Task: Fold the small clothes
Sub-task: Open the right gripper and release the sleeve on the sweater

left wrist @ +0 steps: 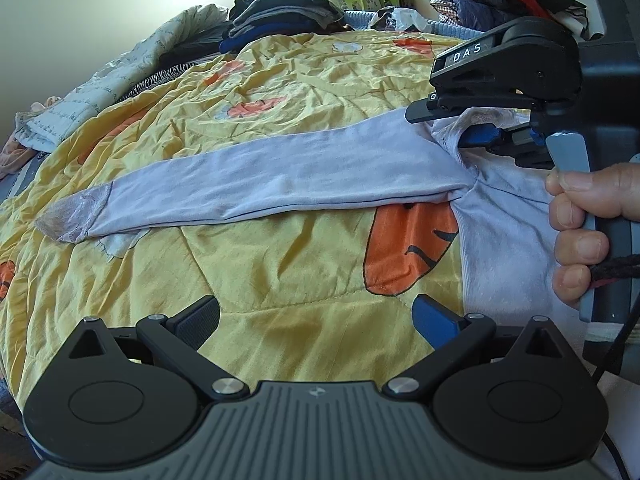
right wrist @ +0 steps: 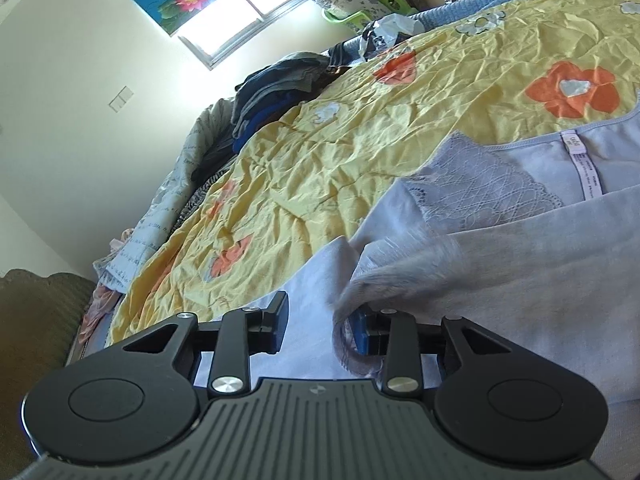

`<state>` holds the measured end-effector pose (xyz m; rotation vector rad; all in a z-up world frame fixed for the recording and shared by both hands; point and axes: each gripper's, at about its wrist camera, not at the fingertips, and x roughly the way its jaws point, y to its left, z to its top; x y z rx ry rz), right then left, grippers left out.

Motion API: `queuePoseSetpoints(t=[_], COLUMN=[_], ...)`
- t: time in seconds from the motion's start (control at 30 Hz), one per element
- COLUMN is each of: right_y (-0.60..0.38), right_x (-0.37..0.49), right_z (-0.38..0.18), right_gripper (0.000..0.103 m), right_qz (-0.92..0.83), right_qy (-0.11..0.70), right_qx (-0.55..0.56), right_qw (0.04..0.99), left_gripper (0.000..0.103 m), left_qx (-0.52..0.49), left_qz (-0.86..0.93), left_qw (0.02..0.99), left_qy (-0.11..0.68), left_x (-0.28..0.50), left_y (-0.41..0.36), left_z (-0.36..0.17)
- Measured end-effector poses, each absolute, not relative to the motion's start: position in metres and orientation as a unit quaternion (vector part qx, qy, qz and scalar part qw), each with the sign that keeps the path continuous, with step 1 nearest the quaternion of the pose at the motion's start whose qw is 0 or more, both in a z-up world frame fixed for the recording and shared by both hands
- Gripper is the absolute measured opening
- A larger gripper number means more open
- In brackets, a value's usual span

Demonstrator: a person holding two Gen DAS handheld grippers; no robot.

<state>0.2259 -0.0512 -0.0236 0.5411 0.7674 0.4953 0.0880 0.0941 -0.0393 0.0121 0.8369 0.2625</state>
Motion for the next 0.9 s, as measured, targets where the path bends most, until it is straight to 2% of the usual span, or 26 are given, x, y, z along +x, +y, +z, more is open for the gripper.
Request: queuePoseSetpoints(t=[0.17, 0.23, 0.37, 0.47, 0.6, 0.7, 0.9], right_y=[-0.050, -0.051, -0.054, -0.051, -0.036, -0.038, -0.052], right_x=[0.232, 0.234, 0.224, 0.221, 0.223, 0.219, 0.211], right_z=[-0.034, -0.039, -0.030, -0.022, -0.019, -0.016, -0.015], right_gripper=[0.045, 0.045, 0.046, 0.052, 0.053, 0.053, 0.054], right_qz=[0.238, 0.236, 0.253, 0.278, 0.312, 0.327, 0.289], right_qy=[0.392, 0.402, 0.382, 0.372, 0.385, 0.368, 0.370], right_qx=[0.260, 0.265, 0.274, 0.267, 0.242, 0.264, 0.248], right_qw=[0.850, 0.844, 0.845, 0.844, 0.834, 0.830, 0.847], left_gripper=[0.103, 0.103, 0.103, 0.103, 0.103, 0.103, 0.103], left_qx=[0.004, 0.005, 0.003, -0.003, -0.002, -0.003, -0.032], left_qz=[0.129, 0.130, 0.136, 0.141, 0.142, 0.152, 0.177], left_qw=[0.905, 0.905, 0.904, 0.902, 0.902, 0.900, 0.894], left_qy=[0.406, 0.404, 0.406, 0.409, 0.407, 0.408, 0.410], left_x=[0.088, 0.088, 0.090, 0.091, 0.089, 0.089, 0.090], left_y=[0.096, 0.096, 0.101, 0.105, 0.108, 0.115, 0.137], left_z=[-0.039, -0.039, -0.040, -0.041, -0.041, -0.041, -0.043])
